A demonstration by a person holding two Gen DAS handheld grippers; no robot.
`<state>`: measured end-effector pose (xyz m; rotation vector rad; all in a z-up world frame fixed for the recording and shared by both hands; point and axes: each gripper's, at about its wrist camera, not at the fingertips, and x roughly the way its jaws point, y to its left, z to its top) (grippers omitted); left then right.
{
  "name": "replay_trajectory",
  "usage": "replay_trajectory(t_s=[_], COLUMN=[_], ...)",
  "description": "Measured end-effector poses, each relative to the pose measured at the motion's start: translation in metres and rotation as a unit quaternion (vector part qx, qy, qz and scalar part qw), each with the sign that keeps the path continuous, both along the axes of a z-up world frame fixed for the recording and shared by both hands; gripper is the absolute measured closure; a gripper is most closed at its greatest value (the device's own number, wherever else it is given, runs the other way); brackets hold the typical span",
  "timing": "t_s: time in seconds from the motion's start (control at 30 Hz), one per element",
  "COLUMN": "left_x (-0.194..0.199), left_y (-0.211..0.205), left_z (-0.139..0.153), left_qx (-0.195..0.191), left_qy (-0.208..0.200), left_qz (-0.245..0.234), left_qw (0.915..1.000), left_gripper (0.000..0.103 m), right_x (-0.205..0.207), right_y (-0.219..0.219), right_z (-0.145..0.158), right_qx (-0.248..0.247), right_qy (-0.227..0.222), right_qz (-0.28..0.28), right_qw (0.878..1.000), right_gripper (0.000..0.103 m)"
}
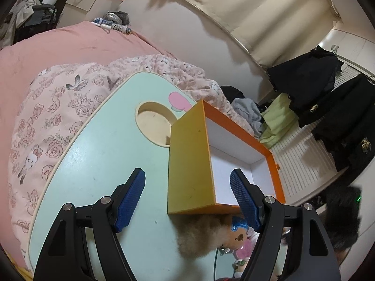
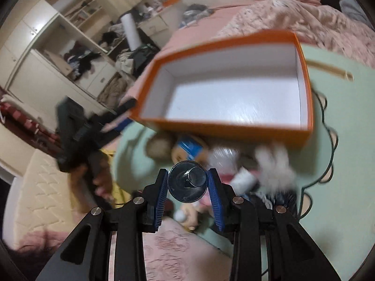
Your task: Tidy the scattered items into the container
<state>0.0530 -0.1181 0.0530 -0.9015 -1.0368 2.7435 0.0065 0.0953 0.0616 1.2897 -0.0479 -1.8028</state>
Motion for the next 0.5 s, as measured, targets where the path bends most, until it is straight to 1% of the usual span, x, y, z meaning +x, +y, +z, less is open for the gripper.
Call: replay_trajectory(t_s=[0.03, 0.07, 0.13, 0.17, 0.2, 0.23, 0.27, 0.3, 0.33, 0.37, 0.4, 0.43, 0.47, 0.5], left_x=[0.000, -0.001, -0.001, -0.002, -0.002, -0.002, -0.003, -0.003, -0.004, -0.004, -0.004, -0.005, -0.006, -0.007], left_y=[0.001, 0.002, 0.004, 0.006, 0.007, 0.008, 0.008, 0.009, 0.009, 0.009, 0.010, 0.011, 0.012, 0.013], left_z=[0.001, 0.001, 0.001, 0.001, 0.000, 0.000, -0.001, -0.002, -0.003, -0.003, -0.003, -0.004, -0.004, -0.005], left_qx=[-0.002, -0.004, -0.004, -0.004, -0.004, -0.004, -0.004, -0.003, -0.002, -0.001, -0.002, -0.003, -0.004, -0.004], left_qy=[-0.001, -0.002, -0.002, -0.002, -0.003, -0.004, -0.006, -0.007, -0.007, -0.006, -0.007, -0.007, -0.009, -0.010], left_qz=[-0.001, -0.002, -0.005, -0.006, -0.007, -0.007, -0.008, -0.009, -0.008, -0.008, -0.008, -0.008, -0.009, -0.009], left_qw=[1.0000, 1.0000, 1.0000, 1.0000, 1.0000, 1.0000, 0.9999, 0.9999, 0.9999, 0.9999, 0.9999, 0.9999, 0.9999, 0.9999], left_gripper=[0.028, 0.028, 0.028, 0.028, 0.028, 0.028, 0.028, 0.028, 0.028, 0.028, 0.028, 0.028, 0.028, 0.028], right_x=[0.000, 0.001, 0.003, 0.003, 0.003, 0.004, 0.005, 0.004, 0.005, 0.006, 0.005, 0.004, 0.001, 0.000], right_y=[0.003, 0.002, 0.002, 0.006, 0.013, 0.021, 0.028, 0.037, 0.044, 0.055, 0.059, 0.064, 0.073, 0.077], right_z=[-0.004, -0.008, -0.006, -0.002, 0.002, 0.007, 0.010, 0.014, 0.018, 0.023, 0.028, 0.032, 0.033, 0.032], right_qx=[0.000, 0.004, 0.017, 0.013, -0.010, -0.044, -0.073, -0.099, -0.115, -0.129, -0.134, -0.136, -0.133, -0.130], right_qy=[0.000, 0.011, 0.062, 0.089, 0.101, 0.101, 0.099, 0.100, 0.107, 0.125, 0.140, 0.153, 0.174, 0.183], right_qz=[0.000, -0.005, -0.033, -0.056, -0.072, -0.081, -0.088, -0.097, -0.109, -0.132, -0.152, -0.173, -0.209, -0.228], right_qw=[1.000, 1.000, 0.997, 0.994, 0.992, 0.991, 0.989, 0.985, 0.982, 0.975, 0.969, 0.963, 0.953, 0.947], right_gripper=[0.070, 0.070, 0.069, 0.062, 0.048, 0.044, 0.041, 0.041, 0.041, 0.040, 0.037, 0.034, 0.032, 0.031])
